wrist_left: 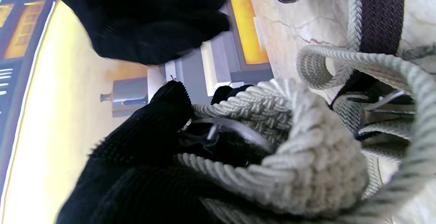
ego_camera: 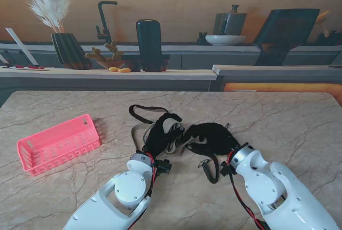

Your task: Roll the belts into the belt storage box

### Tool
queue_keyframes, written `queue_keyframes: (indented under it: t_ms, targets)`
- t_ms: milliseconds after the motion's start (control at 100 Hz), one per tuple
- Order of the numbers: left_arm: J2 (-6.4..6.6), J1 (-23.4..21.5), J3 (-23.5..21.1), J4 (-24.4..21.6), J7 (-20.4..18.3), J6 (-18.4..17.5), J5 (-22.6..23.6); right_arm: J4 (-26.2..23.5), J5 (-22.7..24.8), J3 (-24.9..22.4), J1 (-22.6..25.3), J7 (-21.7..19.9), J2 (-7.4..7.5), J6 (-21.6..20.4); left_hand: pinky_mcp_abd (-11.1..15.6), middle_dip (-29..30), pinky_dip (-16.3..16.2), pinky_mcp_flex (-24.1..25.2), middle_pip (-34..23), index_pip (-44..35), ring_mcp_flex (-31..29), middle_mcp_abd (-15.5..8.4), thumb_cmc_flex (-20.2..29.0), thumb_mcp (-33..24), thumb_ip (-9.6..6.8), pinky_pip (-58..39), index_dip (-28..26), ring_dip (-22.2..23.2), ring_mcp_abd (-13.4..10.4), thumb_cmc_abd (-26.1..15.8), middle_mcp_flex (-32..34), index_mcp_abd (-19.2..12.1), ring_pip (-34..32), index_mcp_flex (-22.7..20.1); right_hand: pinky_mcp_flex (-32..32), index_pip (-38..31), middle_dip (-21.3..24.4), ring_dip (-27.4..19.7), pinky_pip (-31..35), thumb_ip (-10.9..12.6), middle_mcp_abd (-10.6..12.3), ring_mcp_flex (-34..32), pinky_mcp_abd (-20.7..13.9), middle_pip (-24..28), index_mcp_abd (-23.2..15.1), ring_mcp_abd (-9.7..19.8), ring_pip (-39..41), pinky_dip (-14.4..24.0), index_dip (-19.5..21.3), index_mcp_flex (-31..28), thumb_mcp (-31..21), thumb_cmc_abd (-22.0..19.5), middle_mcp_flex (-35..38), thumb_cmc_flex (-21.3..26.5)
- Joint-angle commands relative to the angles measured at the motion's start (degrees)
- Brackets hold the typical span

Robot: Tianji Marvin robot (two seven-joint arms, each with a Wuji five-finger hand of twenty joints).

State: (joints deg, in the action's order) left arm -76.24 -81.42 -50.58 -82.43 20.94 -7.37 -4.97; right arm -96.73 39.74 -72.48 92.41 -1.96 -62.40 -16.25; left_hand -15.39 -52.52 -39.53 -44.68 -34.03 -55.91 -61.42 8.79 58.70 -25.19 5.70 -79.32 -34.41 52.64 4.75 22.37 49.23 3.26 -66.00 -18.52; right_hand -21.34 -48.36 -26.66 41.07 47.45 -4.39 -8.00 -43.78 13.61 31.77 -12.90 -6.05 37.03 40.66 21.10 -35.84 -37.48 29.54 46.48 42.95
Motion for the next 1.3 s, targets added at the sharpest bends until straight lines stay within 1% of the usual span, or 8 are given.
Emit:
queue_keyframes:
  t_ms: [0, 150, 260, 330, 570, 670, 930, 1290]
  targets:
    - [-0.06, 0.3, -0.2, 0.5, 0.5, 0.9, -1.1, -1.1, 0.5, -0.7, 0.7, 1.7, 0.33, -0.8, 1.6, 0.5, -2.9, -3.4, -2.3, 1.9, -4.9, -0.8, -1.7, -5.2, -0.58, -6.0, -0.2, 2.3, -4.0, 3.2, 2.6, -0.5, -4.8, -1.5, -0.6, -0.3, 0.5, 0.7, -0.4, -1.2, 0.7, -1.6, -0.5, 1.3, 0.1, 0.7, 1.0, 1.1, 1.4, 0.3, -0.8, 2.7, 1.5, -1.9]
    - [0.17, 0.9, -0.2, 0.8, -1.4, 1.4, -2.6, 0.5, 6.6, -1.8, 0.4, 7.9, 0.09, -4.8, 3.4, 1.1, -2.5, -8.1, -5.6, 7.4, -8.7, -2.2, -7.0, -12.5, 1.39, -6.7, 0.1, 1.5, -4.9, 13.2, 4.8, 1.1, -4.6, -3.5, -0.4, 7.2, 0.9, 0.0, -0.9, -1.0, 2.1, -0.9, -1.5, 1.1, -3.9, 2.3, -0.4, 0.5, 6.8, 3.5, -5.7, 3.1, 0.0, -4.6]
    - [1.67, 1.3, -0.7, 0.6, -8.1, 0.8, -5.8, 3.3, 11.1, -1.5, -1.5, 11.5, 0.28, -8.0, 4.2, 4.7, -3.2, -9.1, -10.1, 14.7, -9.2, -2.7, -15.4, -19.1, 3.14, -5.2, 5.4, 1.6, -5.9, 16.6, 2.5, 1.6, -3.2, -2.6, 0.1, 11.2, 1.8, -1.2, -1.9, 0.8, 3.5, 1.2, -2.6, -0.7, -7.3, 3.7, -2.7, 0.0, 10.7, 10.1, -8.9, 4.5, -3.9, -8.4]
    - [2.57, 1.5, -1.1, 0.4, -12.4, 0.3, -8.5, 4.9, 13.8, -0.9, -2.8, 12.8, 0.59, -9.3, 4.2, 9.8, -3.8, -9.3, -12.0, 19.4, -9.3, -2.6, -22.4, -23.7, 1.45, -5.3, 8.4, 2.3, -6.4, 17.3, 0.8, 1.6, -3.4, -1.3, 0.4, 12.2, 2.4, -1.8, -2.4, 0.1, 4.2, 2.3, -3.3, -1.7, -9.0, 4.3, -3.6, -0.1, 10.7, 15.8, -10.1, 6.2, -6.3, -10.8]
    - [4.67, 2.4, -1.4, 0.3, -22.0, 0.5, -12.5, 8.9, 19.4, 1.9, -6.7, 16.7, 1.34, -11.2, 6.0, 10.7, -4.2, -12.3, -11.2, 27.5, -11.2, -2.5, -28.7, -25.2, 3.64, -7.9, 15.3, 2.3, -8.1, 21.2, 0.4, 1.8, -7.1, 3.3, 0.8, 15.7, 3.4, -2.2, -3.1, -1.3, 4.8, 4.7, -4.9, -2.8, -8.8, 5.5, -3.8, -0.1, 8.2, 30.9, -8.9, 7.5, -16.5, -14.9]
    - [4.77, 2.7, -1.3, 0.6, -23.1, 0.8, -13.3, 9.8, 20.1, 3.0, -7.8, 18.2, 1.31, -11.6, 5.9, 10.8, -3.6, -13.5, -10.8, 28.5, -11.4, -2.2, -32.4, -26.8, 4.77, -9.2, 16.5, 0.8, -8.4, 22.4, 0.2, 2.1, -9.6, 4.6, 0.5, 17.4, 3.4, -2.0, -2.8, -1.5, 4.8, 4.6, -5.2, -1.6, -8.0, 5.7, -2.9, 0.1, 7.3, 31.1, -7.4, 7.2, -17.6, -15.6]
    - [4.28, 3.4, -0.7, 1.8, -23.2, 1.3, -14.7, 11.7, 19.4, 6.1, -10.6, 18.0, 1.25, -13.7, 5.6, 10.7, -2.2, -13.9, -10.6, 29.8, -11.4, -2.1, -34.0, -27.1, 5.27, -10.6, 17.5, -1.9, -8.5, 23.0, -0.2, 2.3, -12.1, 5.7, 0.0, 13.0, 3.3, -1.6, -2.2, -1.2, 4.6, 4.1, -5.3, 0.2, -8.6, 6.1, -1.1, 0.4, 9.5, 29.6, -6.3, 6.8, -17.0, -15.4]
    - [3.91, 3.6, 0.0, 2.2, -23.6, 1.1, -16.6, 16.4, 17.3, 11.6, -15.3, 19.7, 0.60, -15.2, 5.4, 10.5, -1.6, -13.8, -10.5, 30.8, -11.3, -2.1, -34.5, -27.0, 5.39, -10.7, 18.1, -2.3, -8.8, 23.0, -0.5, 2.3, -11.9, 6.8, -2.4, 4.5, 3.3, -1.1, -0.1, -1.8, 7.5, 0.3, -5.6, 2.8, -10.8, 7.2, 1.5, 0.2, 11.2, 18.1, -14.7, 7.3, -9.2, -14.4]
